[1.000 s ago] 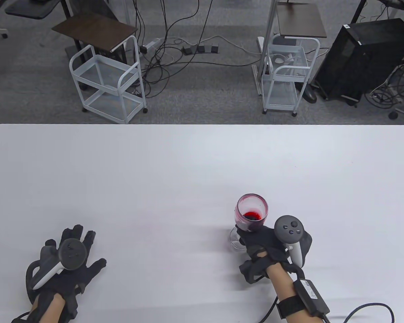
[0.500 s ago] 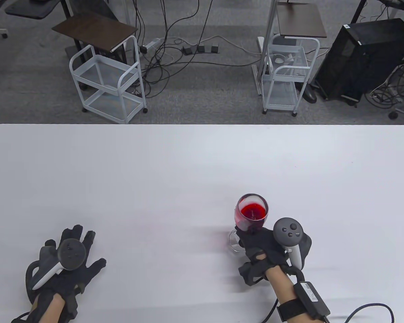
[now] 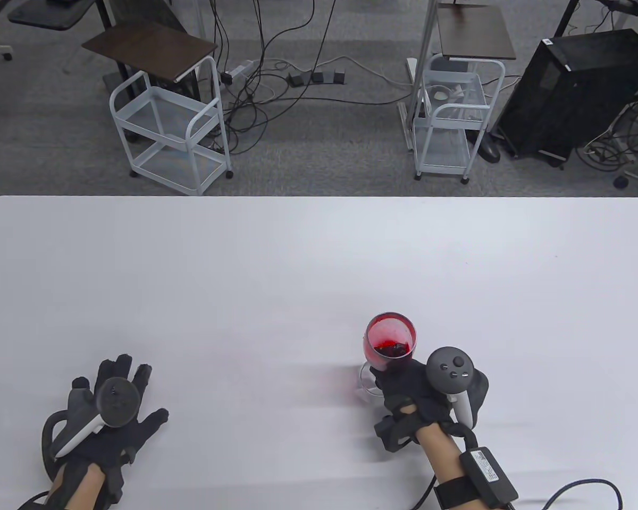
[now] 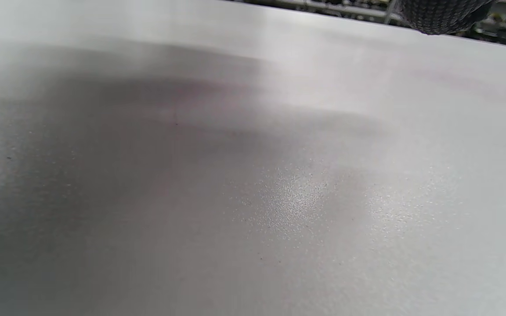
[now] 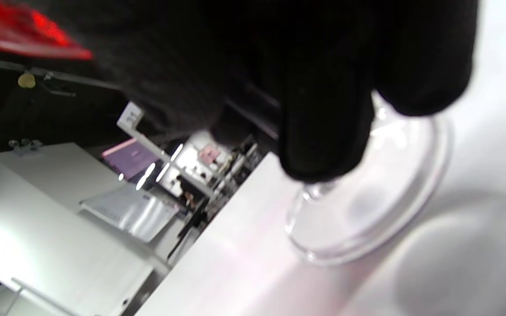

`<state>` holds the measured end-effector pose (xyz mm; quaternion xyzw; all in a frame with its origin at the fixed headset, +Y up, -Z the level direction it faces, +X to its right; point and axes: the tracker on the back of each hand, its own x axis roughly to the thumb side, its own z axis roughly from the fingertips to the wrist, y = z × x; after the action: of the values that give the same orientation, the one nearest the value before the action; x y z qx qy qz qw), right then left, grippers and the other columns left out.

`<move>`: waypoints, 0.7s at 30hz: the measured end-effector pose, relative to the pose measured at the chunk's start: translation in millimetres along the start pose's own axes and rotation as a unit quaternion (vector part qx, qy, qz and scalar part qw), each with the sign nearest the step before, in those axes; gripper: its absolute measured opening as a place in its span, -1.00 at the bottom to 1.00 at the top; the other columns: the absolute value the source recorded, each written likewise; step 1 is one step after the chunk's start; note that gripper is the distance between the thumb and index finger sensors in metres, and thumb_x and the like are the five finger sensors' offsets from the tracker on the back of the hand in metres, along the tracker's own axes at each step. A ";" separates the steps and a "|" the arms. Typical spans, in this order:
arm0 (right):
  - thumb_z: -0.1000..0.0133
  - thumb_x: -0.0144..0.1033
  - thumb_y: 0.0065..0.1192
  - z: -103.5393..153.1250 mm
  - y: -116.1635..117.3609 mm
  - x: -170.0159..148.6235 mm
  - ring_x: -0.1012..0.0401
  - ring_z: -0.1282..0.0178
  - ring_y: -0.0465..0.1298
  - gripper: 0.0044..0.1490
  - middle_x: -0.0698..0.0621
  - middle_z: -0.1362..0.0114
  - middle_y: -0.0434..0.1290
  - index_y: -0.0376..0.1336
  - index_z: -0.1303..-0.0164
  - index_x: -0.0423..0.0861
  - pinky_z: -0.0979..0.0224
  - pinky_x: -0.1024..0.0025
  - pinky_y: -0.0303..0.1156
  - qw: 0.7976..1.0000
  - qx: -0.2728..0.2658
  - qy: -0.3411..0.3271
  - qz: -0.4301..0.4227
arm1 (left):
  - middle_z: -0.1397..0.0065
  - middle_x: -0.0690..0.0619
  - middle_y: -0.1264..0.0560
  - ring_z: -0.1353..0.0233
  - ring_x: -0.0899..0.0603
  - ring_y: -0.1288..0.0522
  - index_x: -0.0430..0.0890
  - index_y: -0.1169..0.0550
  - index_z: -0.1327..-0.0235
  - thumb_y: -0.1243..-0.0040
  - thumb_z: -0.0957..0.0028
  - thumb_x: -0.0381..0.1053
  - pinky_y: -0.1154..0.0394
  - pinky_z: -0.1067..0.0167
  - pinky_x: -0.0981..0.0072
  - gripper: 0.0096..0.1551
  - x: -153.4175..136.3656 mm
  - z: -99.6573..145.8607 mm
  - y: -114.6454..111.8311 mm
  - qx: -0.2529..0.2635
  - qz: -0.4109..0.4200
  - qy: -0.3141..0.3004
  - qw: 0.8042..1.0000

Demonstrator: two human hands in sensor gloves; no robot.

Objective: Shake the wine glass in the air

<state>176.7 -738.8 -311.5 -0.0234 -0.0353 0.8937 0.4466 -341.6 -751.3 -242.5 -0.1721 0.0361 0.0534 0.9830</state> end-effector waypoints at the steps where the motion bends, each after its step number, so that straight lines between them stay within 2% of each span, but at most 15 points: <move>1: 0.06 -0.20 0.48 -0.6 -2.2 -0.8 0.04 0.15 0.74 -0.48 -0.14 -0.21 0.66 0.50 -0.08 -0.11 -0.12 -0.06 0.55 1.000 -0.007 0.006 -0.001 | -0.76 0.13 0.40 -0.78 -0.15 0.43 0.24 0.10 -0.68 -0.04 0.00 0.57 0.52 -0.46 -0.23 0.09 1.4 1.1 0.3 0.005 -0.006 -0.001 1.000; 4: 0.06 -0.19 0.48 2.1 2.5 -0.7 0.04 0.16 0.74 -0.47 -0.14 -0.21 0.66 0.50 -0.08 -0.12 -0.11 -0.05 0.55 0.999 0.030 -0.002 -0.018 | -0.76 0.13 0.40 -0.78 -0.15 0.43 0.25 0.10 -0.68 -0.04 0.00 0.57 0.53 -0.46 -0.23 0.09 4.3 3.8 2.4 0.018 -0.012 -0.007 1.000; 8: 0.06 -0.20 0.49 -0.7 -2.2 -2.3 0.04 0.16 0.74 -0.48 -0.14 -0.20 0.67 0.50 -0.08 -0.12 -0.11 -0.06 0.55 1.000 -0.005 0.008 0.010 | -0.76 0.14 0.40 -0.78 -0.14 0.44 0.25 0.10 -0.68 -0.04 0.00 0.57 0.53 -0.46 -0.23 0.09 5.7 4.4 3.4 0.027 -0.018 -0.009 0.999; 11: 0.07 -0.19 0.49 1.0 3.3 -0.8 0.05 0.17 0.75 -0.48 -0.14 -0.19 0.67 0.51 -0.07 -0.12 -0.11 -0.05 0.56 0.999 0.038 -0.008 -0.010 | -0.76 0.14 0.40 -0.78 -0.14 0.43 0.25 0.10 -0.68 -0.04 0.01 0.57 0.53 -0.46 -0.23 0.09 5.2 4.6 3.5 0.028 -0.013 -0.011 0.999; 14: 0.07 -0.19 0.49 -1.3 -1.0 0.0 0.04 0.16 0.75 -0.48 -0.14 -0.20 0.67 0.50 -0.07 -0.12 -0.12 -0.06 0.55 1.000 -0.004 0.001 0.007 | -0.76 0.14 0.40 -0.78 -0.15 0.43 0.25 0.10 -0.68 -0.04 0.01 0.57 0.53 -0.46 -0.23 0.09 5.0 3.5 2.8 0.021 -0.013 -0.008 1.000; 17: 0.06 -0.19 0.49 0.9 6.0 2.9 0.05 0.17 0.75 -0.48 -0.15 -0.19 0.67 0.51 -0.07 -0.13 -0.11 -0.06 0.55 0.999 0.047 -0.005 -0.003 | -0.76 0.13 0.40 -0.78 -0.15 0.43 0.25 0.10 -0.68 -0.04 0.01 0.57 0.52 -0.46 -0.23 0.09 4.6 4.5 3.4 0.022 -0.008 -0.011 1.000; 21: 0.07 -0.19 0.49 -4.0 2.4 4.0 0.05 0.15 0.74 -0.48 -0.13 -0.20 0.67 0.50 -0.07 -0.11 -0.13 -0.06 0.55 1.000 0.009 -0.003 0.009 | -0.76 0.13 0.40 -0.78 -0.15 0.43 0.25 0.10 -0.68 -0.04 0.01 0.57 0.52 -0.46 -0.23 0.09 4.7 3.4 2.3 0.013 -0.008 -0.008 1.000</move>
<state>172.7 -736.9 -315.7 -0.0173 -0.0285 0.8978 0.4391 -336.9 -747.6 -240.5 -0.1593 0.0276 0.0463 0.9858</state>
